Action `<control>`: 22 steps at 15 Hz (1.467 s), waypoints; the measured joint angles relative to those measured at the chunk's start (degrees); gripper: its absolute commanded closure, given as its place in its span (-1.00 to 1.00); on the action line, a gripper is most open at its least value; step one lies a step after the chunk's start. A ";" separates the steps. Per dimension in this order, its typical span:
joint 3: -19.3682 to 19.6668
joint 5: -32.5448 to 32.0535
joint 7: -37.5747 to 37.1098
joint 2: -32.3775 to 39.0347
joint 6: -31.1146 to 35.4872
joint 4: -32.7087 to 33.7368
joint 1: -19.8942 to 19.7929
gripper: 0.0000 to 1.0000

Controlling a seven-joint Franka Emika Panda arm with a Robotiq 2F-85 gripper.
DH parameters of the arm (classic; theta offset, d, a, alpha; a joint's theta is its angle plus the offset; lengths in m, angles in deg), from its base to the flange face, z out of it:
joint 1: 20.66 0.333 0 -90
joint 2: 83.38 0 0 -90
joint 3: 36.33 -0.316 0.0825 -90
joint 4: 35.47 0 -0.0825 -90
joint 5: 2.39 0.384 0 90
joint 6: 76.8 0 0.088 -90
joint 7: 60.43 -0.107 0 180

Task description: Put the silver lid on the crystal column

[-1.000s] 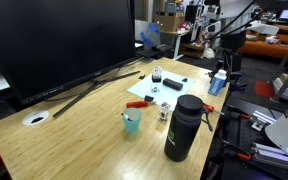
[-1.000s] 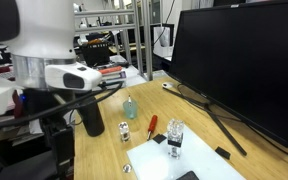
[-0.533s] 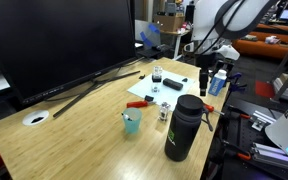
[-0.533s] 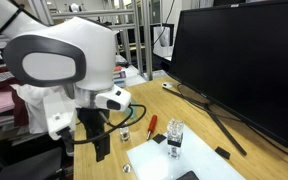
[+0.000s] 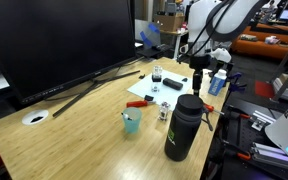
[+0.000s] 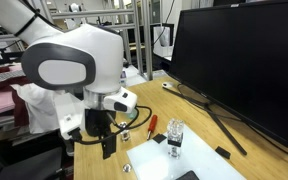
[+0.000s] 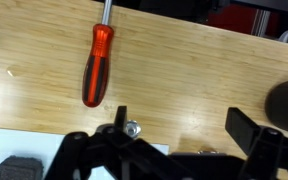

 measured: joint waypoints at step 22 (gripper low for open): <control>-0.76 -0.31 -5.70 20.74 19.81 6.33 -2.24 -1.00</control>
